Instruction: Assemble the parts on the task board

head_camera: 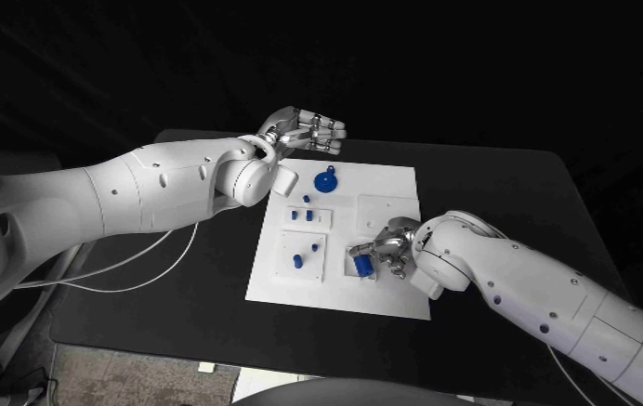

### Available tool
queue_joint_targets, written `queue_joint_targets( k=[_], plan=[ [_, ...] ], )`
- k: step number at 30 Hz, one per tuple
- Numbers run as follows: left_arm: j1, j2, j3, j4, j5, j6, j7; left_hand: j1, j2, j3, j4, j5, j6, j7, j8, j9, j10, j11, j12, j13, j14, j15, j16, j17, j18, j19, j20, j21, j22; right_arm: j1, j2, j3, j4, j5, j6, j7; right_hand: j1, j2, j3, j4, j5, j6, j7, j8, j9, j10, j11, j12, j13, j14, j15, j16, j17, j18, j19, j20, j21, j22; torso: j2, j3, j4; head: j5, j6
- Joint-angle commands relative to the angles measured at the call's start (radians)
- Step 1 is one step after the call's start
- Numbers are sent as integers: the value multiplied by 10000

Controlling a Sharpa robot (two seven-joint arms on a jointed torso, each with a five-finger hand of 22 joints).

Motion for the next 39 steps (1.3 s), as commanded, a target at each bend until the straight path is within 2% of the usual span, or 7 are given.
queue_joint_targets(
  k=[1, 9, 15, 17, 21, 25, 39],
  plan=[
    [30, 29, 7, 6, -28, 180, 7, 12, 6, 22, 61, -40, -3, 3, -24, -9, -60, -3, -40, -9, -41, -1, -65, -9, -3, 50, 7, 59, -8, -56, 101, -76, -109, -83, 404, -109, -3, 125, -6, 82, 13, 451, -307, -63, -36, -88, -11, -34, -7, -12, -82, -28, 9, -58, 443, -43, -66, 15, 14, -12, 2, 40, -4],
    [46, 52, 7, 4, -40, 231, -38, 4, -6, 8, 97, -52, -13, 5, -24, -8, -81, 5, -40, -9, -64, 8, -65, -9, -5, 44, 17, 53, -49, -54, 227, -180, -230, -274, 538, -144, -137, 86, -99, 213, -172, 426, -293, -64, -46, -116, 0, -87, -32, -23, -85, -97, -6, -46, 439, -48, -139, 12, 10, -6, -17, 74, -21],
    [56, 48, 6, 3, -50, 251, -64, -4, -2, 4, 116, -52, -14, 5, -24, -9, -87, 7, -41, -9, -71, 11, -66, -10, -6, 45, 20, 52, -61, -54, 233, -253, -256, -553, 678, -164, -392, -57, -408, 454, -1012, 399, -255, -63, -41, -153, 33, -159, -75, -20, -66, -185, -29, -29, 442, -34, -194, 22, 3, -3, -20, 90, -44],
    [59, 47, 6, 2, -53, 255, -69, -4, -2, 4, 116, -52, -14, 5, -24, -9, -87, 7, -41, -9, -71, 11, -66, -10, -6, 45, 20, 52, -61, -54, 235, -271, -251, -631, 731, -158, -440, -153, -512, 540, -1103, 373, -238, -61, -29, -183, 44, -200, -98, -19, -61, -204, -19, -9, 443, -27, -232, 24, 4, -1, -25, 103, -48],
    [62, 48, 6, 2, -58, 268, -80, -4, -2, 4, 116, -52, -14, 5, -24, -9, -87, 7, -41, -9, -71, 11, -66, -10, -6, 45, 20, 52, -61, -54, 240, -313, -217, -768, 856, -132, -402, -357, -635, 687, -1082, 357, -231, -60, 10, -198, 53, -211, -112, -9, -53, -250, -4, 14, 448, -13, -277, 52, 5, 4, -17, 109, -61],
    [63, 41, 6, 4, -63, 275, -91, -4, -2, 4, 116, -52, -14, 5, -24, -9, -87, 7, -41, -9, -71, 11, -66, -10, -6, 45, 20, 52, -61, -55, 253, -346, -192, -857, 922, -100, -329, -409, -871, 702, -865, 317, -219, -63, 28, -239, 64, -257, -140, -11, -50, -288, -4, 25, 445, -9, -319, 68, 4, 6, -21, 132, -50],
    [66, 40, 6, 7, -103, 316, -141, 16, -15, -1, 141, -52, -25, 11, -25, -9, -104, 13, -43, -9, -89, 17, -67, -10, -6, 41, 26, 46, -101, -56, 267, -384, -195, -1078, 764, 70, -274, -540, -868, 906, -948, 263, -202, -59, 56, -293, 78, -262, -155, -5, -37, -328, 18, 50, 449, 6, -368, 122, -1, 1, -22, 129, -72]
  ],
)
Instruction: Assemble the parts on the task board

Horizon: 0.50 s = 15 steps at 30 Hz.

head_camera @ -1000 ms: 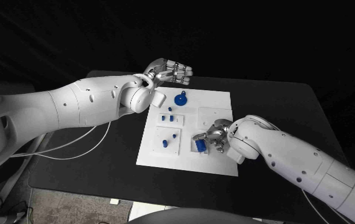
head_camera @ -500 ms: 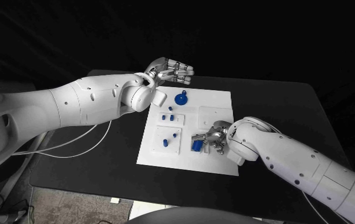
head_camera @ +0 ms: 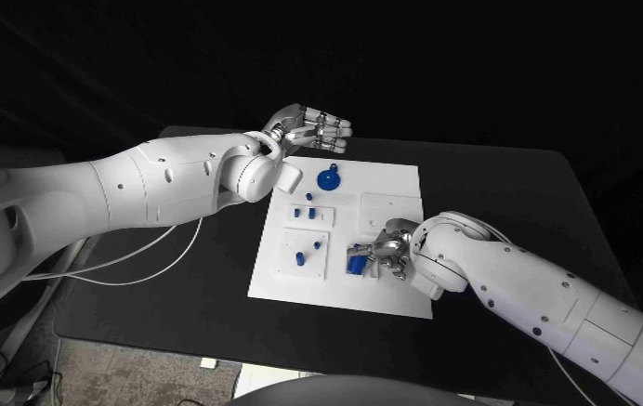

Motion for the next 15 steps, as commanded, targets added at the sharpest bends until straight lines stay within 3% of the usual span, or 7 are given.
queue_joint_targets(
  k=[1, 5, 8, 10, 15],
  plan=[
    [23, 15, 7, 17, -61, 171, 11, 23, -26, 15, 75, -56, -34, 15, -24, -8, -73, -22, -41, -9, -57, -19, -65, -9, -5, 41, 30, 44, -44, -124, 22, -94, -15, -219, 308, 8, -2, -113, 3, 82, -95, -33, 1, -8, 5, -49, 23, -30, -12, 59, 15, -49, 18, 53, 451, 5, -41, 14, -2, 4, 5, 0, -15],
    [23, 11, 7, 20, -64, 194, -15, 26, -30, 12, 79, -58, -37, 16, -24, -8, -75, -21, -40, -8, -59, -18, -65, -9, -4, 41, 32, 43, -55, -124, -8, -95, 3, -251, 180, 82, -79, -299, 31, 314, -412, -51, 5, -6, 25, -66, 31, -25, -17, 60, 18, -67, 19, 64, 453, 8, -59, 35, 2, 1, 4, 6, -24],
    [23, 7, 7, 23, -75, 212, -28, 26, -30, 12, 79, -58, -37, 16, -24, -8, -75, -21, -40, -8, -59, -18, -65, -9, -4, 41, 32, 43, -55, -125, -50, -96, 46, -281, 72, 170, -188, -722, 272, 1006, -1095, -65, 6, -3, 80, -67, 37, -12, -24, 63, 19, -65, 38, 75, 460, 12, -61, 66, 8, 6, 8, 21, -40],
    [23, 1, 7, 26, -82, 218, -35, 26, -30, 12, 79, -58, -37, 16, -24, -8, -75, -21, -40, -8, -59, -18, -65, -9, -4, 41, 32, 43, -55, -126, -95, -96, 104, -342, -25, 244, -194, -555, -369, 1099, -1137, -85, 14, -1, 130, -65, 49, 4, -28, 62, 14, -70, 52, 81, 463, 19, -77, 91, 11, 10, 5, 27, -47],
    [23, -22, 7, 16, -92, 229, -47, 26, -30, 12, 79, -58, -37, 16, -24, -8, -75, -21, -40, -8, -59, -18, -65, -9, -4, 41, 32, 43, -55, -131, -255, -95, 327, -485, -265, 469, -422, -681, -856, 1484, -1266, -110, 14, -4, 140, -71, 36, 1, -30, 66, 18, -82, 57, 115, 467, 7, -55, 120, 6, 9, 12, 49, -67]
  ],
)
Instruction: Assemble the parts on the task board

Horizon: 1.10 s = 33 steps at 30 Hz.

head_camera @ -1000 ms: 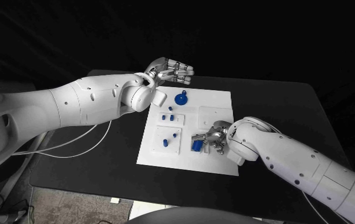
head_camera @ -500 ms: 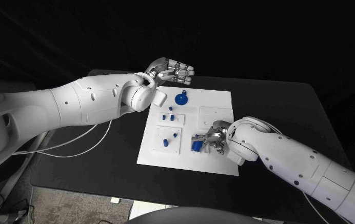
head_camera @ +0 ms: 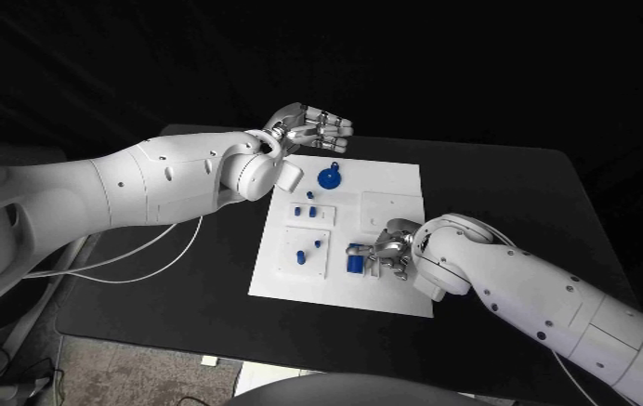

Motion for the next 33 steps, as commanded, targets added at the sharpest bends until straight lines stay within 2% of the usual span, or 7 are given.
queue_joint_targets(
  k=[1, 5, 12, 19, 23, 30, 33],
  plan=[
    [21, -5, 7, 7, -58, 171, 13, 26, -30, -16, 51, -58, -37, 16, -23, -8, -76, -21, -40, -8, -60, -17, -65, -9, -5, 41, 32, 43, -10, -65, -106, -38, 147, -297, -175, 289, -147, -21, -298, 159, -77, -77, -24, -23, -3, -10, 17, 3, -5, 68, 14, -46, 21, 117, 468, 3, -5, 20, -5, -3, 3, 18, -24],
    [21, -17, 7, 1, -62, 181, 8, 26, -30, -16, 51, -58, -37, 16, -23, -8, -76, -21, -40, -8, -60, -17, -65, -9, -5, 41, 32, 43, -10, -71, -247, -37, 339, -403, -341, 465, -122, 113, -918, 366, -96, -59, -33, -18, -71, 9, 2, -30, 17, 72, -7, -64, 74, 94, 470, -32, 6, 43, -3, -2, 1, 20, -36],
    [21, -27, 7, 2, -68, 191, 6, 26, -30, -16, 51, -58, -37, 16, -23, -8, -76, -21, -40, -8, -60, -17, -65, -9, -5, 41, 32, 43, -10, -86, -498, -35, 628, -692, -721, 788, -45, 247, -971, 299, -96, -22, -42, -17, -110, 56, -6, -10, 71, 89, -13, -79, 122, 102, 484, -40, 68, 77, -9, -12, -15, 43, -41],
    [21, -63, 7, 15, -73, 193, 6, 26, -30, -16, 51, -58, -37, 16, -23, -8, -76, -21, -40, -8, -60, -17, -65, -9, -5, 41, 32, 43, -10, -121, -944, -31, 1054, -1478, -1809, 1806, 708, 541, -331, -420, -57, -199, 17, -42, -114, 91, 22, 184, 218, 134, 8, 53, 235, 156, 498, -12, 268, 170, -12, -14, -15, 83, -47],
    [21, -86, 7, 23, -78, 189, 6, 26, -30, -16, 51, -58, -37, 16, -23, -8, -76, -21, -40, -8, -60, -17, -65, -9, -5, 41, 32, 43, -10, -158, -1245, -31, 1287, -2359, -2729, 2863, 1437, 165, 789, -1303, 238, -1024, 288, -32, -359, 44, 197, 362, 323, 114, 151, 185, 290, 279, 486, 144, 491, 311, -19, -20, -14, 98, -33],
    [21, -113, 7, 36, -82, 186, 10, 26, -30, -16, 51, -58, -37, 16, -23, -8, -76, -21, -40, -8, -60, -17, -65, -9, -5, 41, 32, 43, -10, -327, -1662, -31, 1629, -4475, -3944, 4491, 2213, -324, 843, -2323, 820, -2088, 594, -31, -786, -311, 397, 73, 46, -9, 311, 113, 165, 394, 371, 313, 252, 369, -12, -9, -21, 114, -28],
    [21, -116, 7, 38, -83, 189, 11, 26, -30, -16, 51, -58, -37, 16, -23, -8, -76, -21, -40, -8, -60, -17, -65, -9, -5, 41, 32, 43, -10, -426, -1750, -32, 1754, -5354, -4176, 4979, 2451, -602, 956, -2328, 690, -2926, 690, -42, -811, -876, 461, -488, -591, -216, 383, 50, 124, 459, 202, 397, -337, 267, -13, -7, -15, 103, -28]
  ],
)
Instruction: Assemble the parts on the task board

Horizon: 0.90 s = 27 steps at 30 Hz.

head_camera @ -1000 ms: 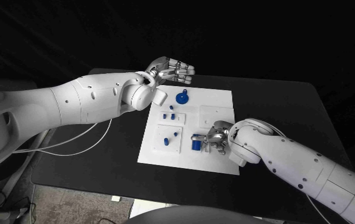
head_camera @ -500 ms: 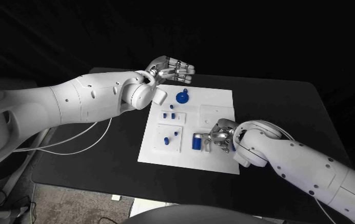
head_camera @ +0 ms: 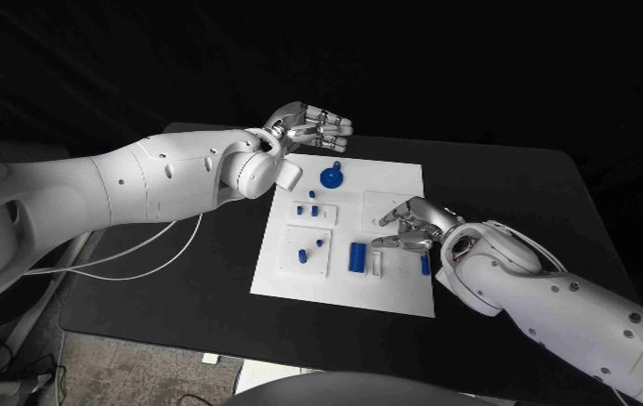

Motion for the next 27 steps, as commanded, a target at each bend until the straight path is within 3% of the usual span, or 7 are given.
queue_joint_targets(
  k=[1, 7, 11, 13, 16, 20, 27],
  plan=[
    [19, 5, 7, 32, -40, 137, 60, 26, -30, -16, 52, -58, -37, 16, -23, -8, -76, -20, -40, -8, -60, -17, -65, -9, -5, 41, 32, 43, -12, -113, -62, -6, 159, -2265, -1016, 1624, 354, -256, 231, 198, -126, -807, 47, -7, -45, -409, 16, -204, -528, -178, 39, -77, -50, 162, 163, 101, -530, -81, 6, 6, 9, -17, -1],
    [18, 3, 6, 37, -43, 141, 59, 39, -37, -18, 85, -58, -60, 23, -27, -10, -75, -21, -40, -8, -56, -18, -65, -9, -4, 61, 31, 60, -106, -280, -90, -69, 338, -3634, -1097, 2098, 692, 41, 839, -681, -147, 191, 24, 18, 3, -607, 24, 56, -985, -231, 50, -101, -113, 183, 200, 115, -859, 49, 11, 6, 8, -18, 8],
    [18, 12, 6, 34, -45, 152, 55, 39, -37, -18, 85, -58, -60, 23, -27, -10, -75, -21, -40, -8, -56, -18, -65, -9, -4, 61, 31, 60, -106, -322, -96, -154, 359, -4407, -1026, 2696, 1042, 29, 2528, -1778, 5, -214, -738, 18, -9, -676, -545, 24, -1174, -335, -322, -125, -61, -251, 155, -240, -886, 272, 11, -1, 17, -13, 13],
    [18, 22, 6, 29, -46, 159, 53, 39, -37, -18, 85, -58, -60, 23, -27, -10, -75, -21, -40, -8, -56, -18, -65, -9, -4, 61, 31, 60, -106, -333, -88, -195, 347, -4776, -962, 3007, 1186, 74, 2914, -1998, 229, -142, -650, 11, -19, -672, -523, 96, -1144, -337, -329, -82, 5, -295, 162, -275, -833, 372, 8, -7, 22, -17, 20],
    [18, 43, 6, 18, -47, 165, 49, 39, -37, -18, 85, -58, -60, 23, -27, -10, -75, -21, -40, -8, -56, -18, -65, -9, -4, 61, 31, 60, -106, -317, -76, -332, 328, -5388, -754, 3403, 1158, -43, 3615, -2065, 104, -59, -1062, 14, -12, -799, -647, 108, -1210, -421, -398, 28, 215, -387, 128, -351, -717, 652, 14, -8, 27, -6, 42],
    [18, 65, 6, 9, -49, 182, 41, 39, -37, -18, 85, -58, -60, 23, -27, -10, -75, -21, -40, -8, -56, -18, -65, -9, -4, 61, 31, 60, -106, -196, -5, -566, 241, -5995, -467, 3648, 1174, -106, 3971, -2072, 122, 148, -1187, 12, -5, -1630, -570, -113, -1522, -933, -311, 324, 716, -98, -292, -263, -2322, 400, 31, -3, 42, 8, 39],
    [18, 103, 6, 9, -77, 228, 20, 39, -26, -6, 83, -53, -83, 31, -26, -9, -61, -25, -39, -8, -42, -23, -64, -8, -4, 68, 26, 75, -130, 90, 182, -881, -51, -6750, -327, 3931, 1456, -348, 4316, -2010, 12, 126, -1336, 19, 34, -2262, -467, 724, -1945, -1391, -184, 566, 1099, 50, -429, -108, -2653, 799, 78, -4, 97, 26, 19]
  ],
)
